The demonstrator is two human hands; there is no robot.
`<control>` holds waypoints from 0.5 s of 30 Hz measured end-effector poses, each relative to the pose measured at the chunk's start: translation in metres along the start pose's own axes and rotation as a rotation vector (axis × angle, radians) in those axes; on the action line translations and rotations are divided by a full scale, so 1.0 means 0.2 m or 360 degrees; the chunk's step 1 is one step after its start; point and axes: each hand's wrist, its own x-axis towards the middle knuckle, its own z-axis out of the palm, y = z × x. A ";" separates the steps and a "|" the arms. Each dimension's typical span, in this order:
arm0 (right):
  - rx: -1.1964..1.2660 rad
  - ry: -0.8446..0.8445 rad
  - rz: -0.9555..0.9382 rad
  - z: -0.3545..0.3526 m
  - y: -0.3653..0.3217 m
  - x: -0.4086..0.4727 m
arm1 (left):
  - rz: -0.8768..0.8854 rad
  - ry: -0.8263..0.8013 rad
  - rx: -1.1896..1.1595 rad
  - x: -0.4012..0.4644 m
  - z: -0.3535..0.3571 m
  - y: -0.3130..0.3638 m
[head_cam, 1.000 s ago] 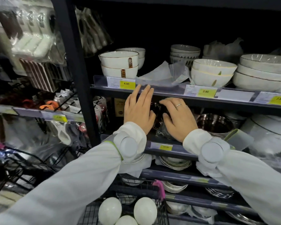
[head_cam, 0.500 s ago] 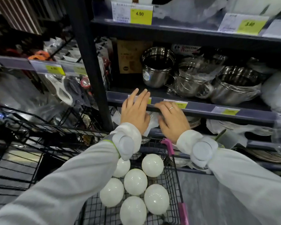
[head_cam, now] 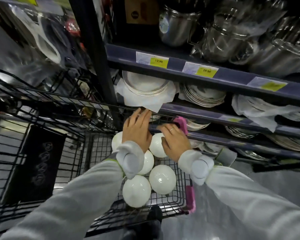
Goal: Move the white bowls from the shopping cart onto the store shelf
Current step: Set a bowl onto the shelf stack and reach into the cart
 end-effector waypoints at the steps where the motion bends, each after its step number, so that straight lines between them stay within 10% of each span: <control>1: 0.0008 -0.0051 0.0019 0.05 0.01 -0.01 | -0.0012 -0.0014 -0.0011 -0.03 0.04 -0.01; 15: 0.0014 -0.0579 0.0412 0.52 0.23 -0.16 | -0.0433 -0.0809 -0.0086 -0.31 0.60 -0.05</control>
